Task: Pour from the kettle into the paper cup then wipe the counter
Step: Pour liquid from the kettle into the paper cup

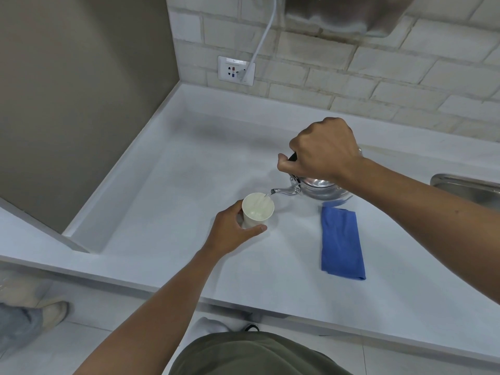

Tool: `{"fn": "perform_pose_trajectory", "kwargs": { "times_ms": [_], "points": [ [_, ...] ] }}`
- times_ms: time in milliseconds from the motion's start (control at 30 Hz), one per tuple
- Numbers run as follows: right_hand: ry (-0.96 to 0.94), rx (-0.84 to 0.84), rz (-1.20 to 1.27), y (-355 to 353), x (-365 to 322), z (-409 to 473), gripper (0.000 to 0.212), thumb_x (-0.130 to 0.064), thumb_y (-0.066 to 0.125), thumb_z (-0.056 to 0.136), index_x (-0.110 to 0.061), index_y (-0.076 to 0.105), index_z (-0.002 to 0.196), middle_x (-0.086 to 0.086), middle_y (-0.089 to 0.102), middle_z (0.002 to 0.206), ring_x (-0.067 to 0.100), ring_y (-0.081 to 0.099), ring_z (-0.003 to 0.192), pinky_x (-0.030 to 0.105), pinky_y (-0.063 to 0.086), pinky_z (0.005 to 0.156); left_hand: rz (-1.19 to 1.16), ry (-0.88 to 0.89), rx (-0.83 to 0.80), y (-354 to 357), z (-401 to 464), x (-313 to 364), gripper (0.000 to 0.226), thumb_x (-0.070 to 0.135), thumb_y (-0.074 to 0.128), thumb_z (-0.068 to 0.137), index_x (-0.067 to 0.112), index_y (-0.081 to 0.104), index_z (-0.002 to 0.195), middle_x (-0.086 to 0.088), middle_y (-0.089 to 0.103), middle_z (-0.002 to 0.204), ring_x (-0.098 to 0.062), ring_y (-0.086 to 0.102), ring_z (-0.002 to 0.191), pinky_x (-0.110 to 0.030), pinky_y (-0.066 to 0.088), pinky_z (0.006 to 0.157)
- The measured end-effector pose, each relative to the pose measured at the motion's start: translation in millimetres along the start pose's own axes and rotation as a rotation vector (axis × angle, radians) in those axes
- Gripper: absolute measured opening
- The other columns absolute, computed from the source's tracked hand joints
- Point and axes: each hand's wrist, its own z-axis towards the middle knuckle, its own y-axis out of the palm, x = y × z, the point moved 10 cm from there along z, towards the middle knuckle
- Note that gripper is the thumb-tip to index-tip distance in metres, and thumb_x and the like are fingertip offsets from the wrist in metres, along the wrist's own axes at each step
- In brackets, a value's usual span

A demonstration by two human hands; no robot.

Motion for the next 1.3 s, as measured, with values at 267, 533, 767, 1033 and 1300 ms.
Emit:
{"fn": "perform_pose_trajectory", "kwargs": {
  "times_ms": [267, 533, 767, 1033, 1300],
  "points": [
    [0.006, 0.006, 0.005, -2.7, -1.6, 1.7, 0.048, -0.044, 0.041, 0.077, -0.01, 0.035, 0.044, 0.001, 0.023, 0.038, 0.02, 0.015, 0.039, 0.024, 0.026, 0.053, -0.025, -0.001, 0.002, 0.4, 0.6, -0.5, 0.064, 0.033, 0.093, 0.07, 0.021, 0.065, 0.126, 0.024, 0.062, 0.088, 0.013, 0.055, 0.078, -0.002, 0.039, 0.071],
    [0.002, -0.007, -0.001, -3.4, -4.8, 2.5, 0.049, -0.044, 0.043, 0.077, -0.009, 0.037, 0.044, 0.003, 0.026, 0.038, 0.021, 0.015, 0.038, 0.023, 0.026, 0.052, -0.03, -0.004, -0.001, 0.6, 0.6, -0.3, 0.064, 0.032, 0.093, 0.07, 0.021, 0.065, 0.127, 0.025, 0.06, 0.085, 0.015, 0.054, 0.075, -0.002, 0.039, 0.069],
    [0.006, -0.012, -0.014, -5.3, -4.5, 2.9, 0.049, -0.044, 0.045, 0.077, -0.009, 0.038, 0.043, 0.001, 0.024, 0.038, 0.02, 0.014, 0.038, 0.023, 0.024, 0.053, -0.036, -0.004, -0.004, 1.3, 0.5, -2.6, 0.063, 0.034, 0.093, 0.07, 0.023, 0.065, 0.126, 0.023, 0.062, 0.087, 0.012, 0.055, 0.077, -0.003, 0.04, 0.07],
    [0.007, -0.021, -0.009, -4.8, -6.1, 3.4, 0.049, -0.044, 0.043, 0.079, -0.01, 0.037, 0.044, 0.001, 0.024, 0.038, 0.019, 0.014, 0.039, 0.024, 0.028, 0.052, -0.045, -0.003, -0.008, 2.0, 0.6, -5.2, 0.066, 0.037, 0.094, 0.069, 0.026, 0.064, 0.127, 0.019, 0.068, 0.103, 0.011, 0.058, 0.089, -0.002, 0.041, 0.075],
    [-0.009, -0.033, -0.03, -5.1, -8.3, 3.4, 0.05, -0.045, 0.042, 0.079, -0.009, 0.039, 0.045, 0.003, 0.03, 0.038, 0.022, 0.02, 0.038, 0.023, 0.027, 0.053, -0.041, -0.001, -0.012, 3.7, 2.4, -8.3, 0.068, 0.041, 0.093, 0.068, 0.029, 0.063, 0.128, 0.017, 0.07, 0.111, 0.004, 0.061, 0.101, -0.004, 0.044, 0.08]
  ]
}}
